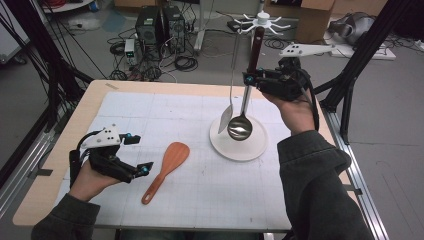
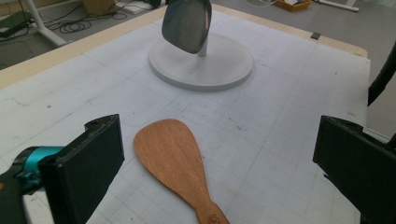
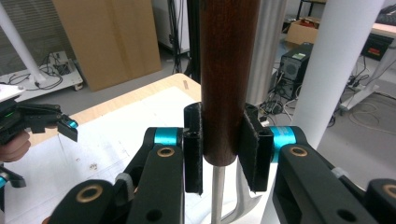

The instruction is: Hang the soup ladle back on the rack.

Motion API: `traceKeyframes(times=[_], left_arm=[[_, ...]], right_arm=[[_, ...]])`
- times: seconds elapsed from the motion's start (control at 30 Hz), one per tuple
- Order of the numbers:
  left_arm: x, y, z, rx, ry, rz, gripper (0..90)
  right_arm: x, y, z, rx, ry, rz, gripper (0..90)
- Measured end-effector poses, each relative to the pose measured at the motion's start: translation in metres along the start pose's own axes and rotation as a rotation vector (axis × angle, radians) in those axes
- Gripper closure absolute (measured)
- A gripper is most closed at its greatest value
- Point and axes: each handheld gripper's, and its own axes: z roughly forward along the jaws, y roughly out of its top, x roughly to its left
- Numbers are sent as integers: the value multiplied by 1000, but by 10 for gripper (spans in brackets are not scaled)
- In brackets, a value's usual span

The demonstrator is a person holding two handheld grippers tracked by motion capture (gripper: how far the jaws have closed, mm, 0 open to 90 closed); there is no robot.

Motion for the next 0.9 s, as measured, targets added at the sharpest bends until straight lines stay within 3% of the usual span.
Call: traceKeyframes(times=[0.5, 0.67, 0.9], left_arm=[[2, -1, -2, -6, 13, 0, 24], [3, -1, -2, -5, 14, -1, 24], [5, -2, -2, -4, 16, -3, 24]], right_arm=[[-12, -6, 5, -18, -12, 25, 727], [-14, -10, 4, -36, 16, 39, 711], [-14, -10, 1, -53, 20, 38, 674]])
